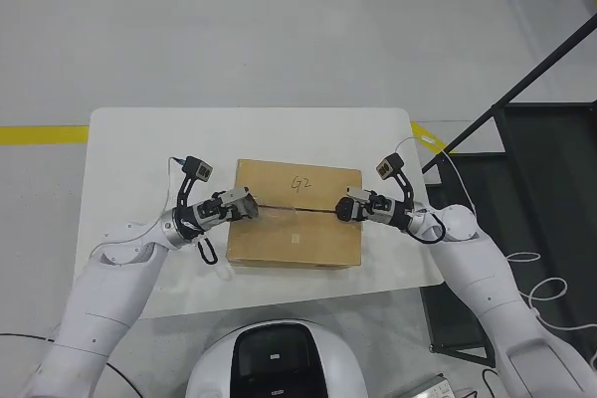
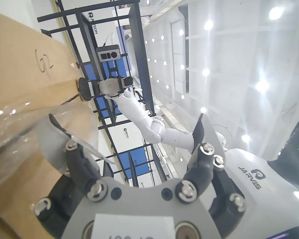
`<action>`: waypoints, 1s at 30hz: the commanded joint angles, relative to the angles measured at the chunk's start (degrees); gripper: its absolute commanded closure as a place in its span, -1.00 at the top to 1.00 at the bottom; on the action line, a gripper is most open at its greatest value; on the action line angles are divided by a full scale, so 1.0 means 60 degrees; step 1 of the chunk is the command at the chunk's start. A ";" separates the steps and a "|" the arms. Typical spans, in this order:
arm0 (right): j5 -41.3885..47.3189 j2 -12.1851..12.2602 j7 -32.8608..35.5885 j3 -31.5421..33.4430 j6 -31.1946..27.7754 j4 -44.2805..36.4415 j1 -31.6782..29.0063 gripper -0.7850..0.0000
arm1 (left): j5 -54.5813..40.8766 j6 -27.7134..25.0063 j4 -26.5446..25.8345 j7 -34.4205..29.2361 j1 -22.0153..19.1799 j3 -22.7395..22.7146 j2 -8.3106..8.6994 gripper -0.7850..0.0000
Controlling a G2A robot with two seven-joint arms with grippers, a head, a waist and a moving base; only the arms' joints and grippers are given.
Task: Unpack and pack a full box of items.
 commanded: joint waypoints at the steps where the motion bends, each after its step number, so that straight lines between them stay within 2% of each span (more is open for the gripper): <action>1: -0.0037 -0.0008 -0.0013 -0.0015 0.0008 -0.0032 0.0008 1.00 | -0.0183 0.0061 -0.0129 -0.0105 0.0074 -0.0146 0.0028 1.00; 10: -0.0103 -0.0022 0.0080 0.0080 -0.0670 -0.0351 -0.0064 1.00 | -0.0397 0.0267 -0.0528 -0.0232 0.0081 -0.0438 0.0065 1.00; 20: -0.0136 0.0045 0.0155 0.0406 -0.0996 -0.0784 -0.0332 1.00 | -0.2024 0.0686 -0.0645 -0.1104 -0.0183 -0.1309 0.0144 1.00; 25: -0.0174 0.0051 0.0082 0.0453 -0.0996 -0.0897 -0.0412 1.00 | -0.2011 0.0997 -0.0528 -0.1263 -0.0700 -0.1025 0.0060 1.00; 30: -0.0248 0.0097 0.0341 0.0585 -0.1122 -0.1240 -0.0558 1.00 | -0.1584 0.0734 -0.0120 -0.1143 -0.0751 -0.0978 0.0039 1.00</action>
